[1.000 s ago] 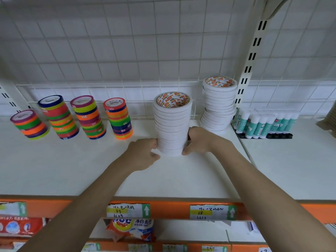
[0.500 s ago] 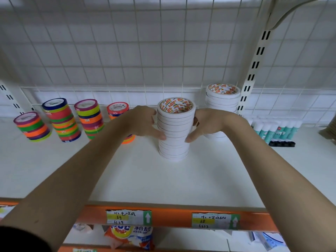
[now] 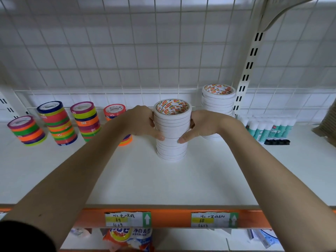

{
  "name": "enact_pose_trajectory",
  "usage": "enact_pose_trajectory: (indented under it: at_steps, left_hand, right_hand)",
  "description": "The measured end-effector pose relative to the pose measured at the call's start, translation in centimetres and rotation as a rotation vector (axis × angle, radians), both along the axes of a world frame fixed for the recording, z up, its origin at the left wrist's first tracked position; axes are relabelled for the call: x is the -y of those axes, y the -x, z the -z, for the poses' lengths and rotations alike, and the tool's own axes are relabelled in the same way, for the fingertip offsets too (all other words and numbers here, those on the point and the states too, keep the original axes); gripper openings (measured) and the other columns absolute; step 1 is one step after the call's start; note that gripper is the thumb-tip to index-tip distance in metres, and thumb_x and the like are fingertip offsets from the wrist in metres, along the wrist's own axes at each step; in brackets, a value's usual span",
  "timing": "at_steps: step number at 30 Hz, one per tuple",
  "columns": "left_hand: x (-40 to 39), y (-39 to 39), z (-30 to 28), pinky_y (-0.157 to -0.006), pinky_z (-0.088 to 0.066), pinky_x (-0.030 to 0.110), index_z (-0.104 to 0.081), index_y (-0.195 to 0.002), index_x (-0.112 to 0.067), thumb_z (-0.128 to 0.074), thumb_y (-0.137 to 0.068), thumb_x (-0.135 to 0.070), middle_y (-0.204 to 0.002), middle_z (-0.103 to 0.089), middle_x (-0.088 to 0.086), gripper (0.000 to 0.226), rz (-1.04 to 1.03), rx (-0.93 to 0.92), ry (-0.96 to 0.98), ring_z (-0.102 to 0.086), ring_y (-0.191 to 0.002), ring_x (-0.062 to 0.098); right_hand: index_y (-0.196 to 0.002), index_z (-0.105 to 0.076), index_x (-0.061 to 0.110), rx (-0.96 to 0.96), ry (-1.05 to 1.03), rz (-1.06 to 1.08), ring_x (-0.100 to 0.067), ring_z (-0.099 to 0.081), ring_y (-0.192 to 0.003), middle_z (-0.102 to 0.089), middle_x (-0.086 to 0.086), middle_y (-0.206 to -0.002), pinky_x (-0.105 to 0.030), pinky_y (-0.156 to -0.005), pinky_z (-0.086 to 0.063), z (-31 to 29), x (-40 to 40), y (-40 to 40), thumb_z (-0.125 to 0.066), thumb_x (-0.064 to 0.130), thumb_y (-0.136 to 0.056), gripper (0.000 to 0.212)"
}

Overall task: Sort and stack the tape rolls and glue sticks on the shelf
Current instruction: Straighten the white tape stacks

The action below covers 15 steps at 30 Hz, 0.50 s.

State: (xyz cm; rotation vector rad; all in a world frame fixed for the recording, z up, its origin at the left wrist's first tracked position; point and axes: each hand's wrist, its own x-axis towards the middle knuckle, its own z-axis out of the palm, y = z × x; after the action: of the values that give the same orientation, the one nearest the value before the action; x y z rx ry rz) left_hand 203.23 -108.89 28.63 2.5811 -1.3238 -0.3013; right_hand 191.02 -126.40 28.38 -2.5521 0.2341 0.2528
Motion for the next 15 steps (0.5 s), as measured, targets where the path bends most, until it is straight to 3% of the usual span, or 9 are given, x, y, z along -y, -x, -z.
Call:
enact_pose_trajectory:
  at_steps: [3,5,10,15]
  left_hand:
    - [-0.4,-0.2,-0.5,-0.09,-0.049,0.04,-0.068,-0.1,-0.012,-0.067,-0.052,-0.074,-0.096,-0.071,0.003,0.079,-0.025,0.044,-0.094,-0.062,-0.092,0.018]
    - [-0.5,-0.4,-1.2,-0.083,-0.049,0.036,-0.068,-0.091,-0.009,-0.065,-0.057,-0.073,-0.089,-0.069,0.006,0.072,-0.046,0.1,-0.118,-0.06,-0.085,0.018]
    - [0.2,-0.1,-2.4,-0.071,-0.048,0.037,-0.071,-0.087,-0.005,-0.065,-0.058,-0.07,-0.083,-0.069,0.013,0.071,-0.051,0.133,-0.077,-0.059,-0.074,0.022]
    - [0.5,0.4,-2.5,-0.072,-0.05,0.036,-0.071,-0.087,-0.006,-0.071,-0.063,-0.062,-0.082,-0.069,0.01,0.061,-0.07,0.158,-0.07,-0.06,-0.077,0.022]
  right_hand:
    - [-0.119,-0.06,0.028,-0.028,0.078,0.014,-0.01,-0.058,-0.108,-0.064,0.014,-0.114,-0.037,-0.1,-0.045,-1.0,0.4,0.3,-0.075,0.072,-0.038,0.093]
    - [-0.127,-0.053,0.019,-0.042,0.144,0.092,-0.014,-0.054,-0.113,-0.058,0.009,-0.122,-0.037,-0.102,-0.042,-2.2,0.5,0.6,-0.077,0.069,-0.047,0.097]
    - [-0.107,-0.067,0.02,-0.021,0.182,0.047,-0.015,-0.06,-0.101,-0.068,0.006,-0.103,-0.037,-0.097,-0.047,-3.4,-0.3,0.3,-0.077,0.057,-0.06,0.06]
    - [-0.106,-0.066,0.016,0.001,0.235,0.065,-0.018,-0.06,-0.097,-0.067,0.002,-0.1,-0.034,-0.092,-0.048,-3.2,-0.8,0.1,-0.076,0.055,-0.066,0.057]
